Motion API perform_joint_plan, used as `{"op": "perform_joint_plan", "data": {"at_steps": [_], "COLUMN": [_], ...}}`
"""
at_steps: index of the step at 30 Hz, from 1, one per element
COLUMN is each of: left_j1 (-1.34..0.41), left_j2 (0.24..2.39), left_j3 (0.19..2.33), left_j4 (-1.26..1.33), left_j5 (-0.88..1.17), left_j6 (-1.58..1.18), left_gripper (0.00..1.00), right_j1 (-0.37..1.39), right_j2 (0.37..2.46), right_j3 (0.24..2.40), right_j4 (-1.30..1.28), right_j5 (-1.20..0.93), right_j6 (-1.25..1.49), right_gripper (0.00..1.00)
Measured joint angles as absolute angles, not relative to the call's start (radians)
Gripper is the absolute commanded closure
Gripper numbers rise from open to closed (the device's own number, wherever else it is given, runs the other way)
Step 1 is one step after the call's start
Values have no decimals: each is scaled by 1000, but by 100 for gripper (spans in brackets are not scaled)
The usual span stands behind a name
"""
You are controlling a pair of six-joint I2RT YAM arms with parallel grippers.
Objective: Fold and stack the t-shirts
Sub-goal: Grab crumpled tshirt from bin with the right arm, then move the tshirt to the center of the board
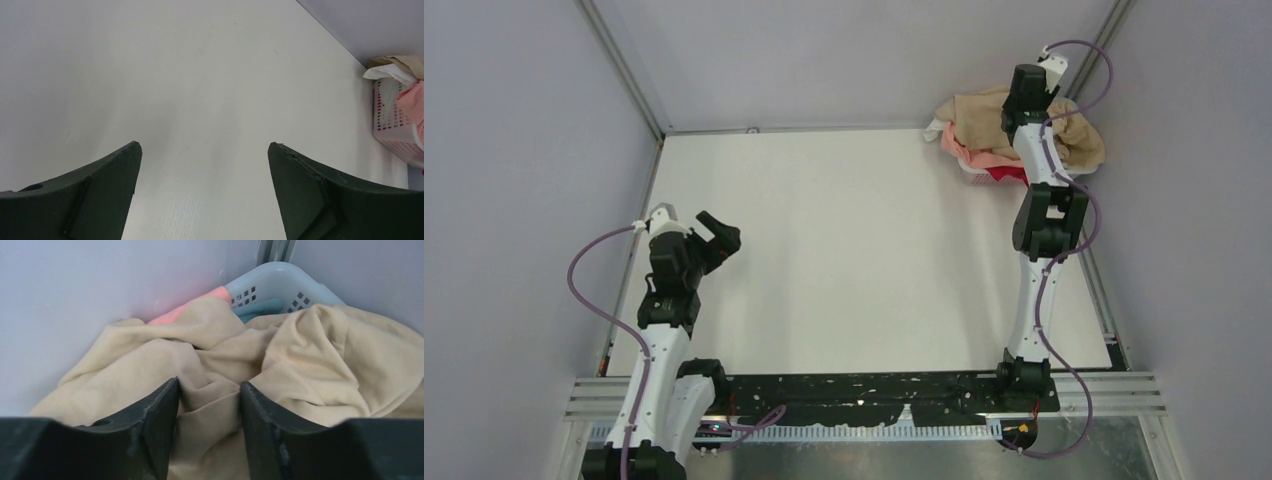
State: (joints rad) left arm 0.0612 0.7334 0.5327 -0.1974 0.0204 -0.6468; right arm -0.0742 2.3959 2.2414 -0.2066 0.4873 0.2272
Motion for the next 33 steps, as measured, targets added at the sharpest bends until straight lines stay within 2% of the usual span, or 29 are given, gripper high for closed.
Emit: {"op": "perform_joint_plan", "data": {"at_steps": [1, 2, 3, 5, 14, 22, 26, 33], "left_j1": [61, 61, 61, 61, 61, 61, 61, 61], "left_j2": [735, 735, 735, 735, 735, 709, 685, 638], "left_j3": [533, 533, 533, 533, 535, 535, 535, 535], "left_j4": [-197, -197, -197, -197, -198, -199, -201, -227], "left_j5": [20, 20, 20, 20, 29, 43, 51, 71], "left_j6": [-647, -647, -647, -647, -646, -646, -646, -646], "left_gripper": [1, 1, 1, 1, 1, 1, 1, 1], "right_j1": [-74, -74, -74, -75, -73, -23, 91, 406], "right_j2": [2396, 2395, 2395, 2394, 2314, 2004, 1839, 1636], "right_j3": [2239, 2236, 2231, 2220, 2223, 2234, 2291, 2322], "right_j4": [-194, -180, -165, -145, -152, -164, -164, -151], "right_j5": [487, 485, 484, 481, 447, 297, 205, 27], "right_j6": [233, 233, 233, 231, 172, 170, 172, 162], "right_gripper": [70, 75, 88, 93, 94, 94, 94, 94]}}
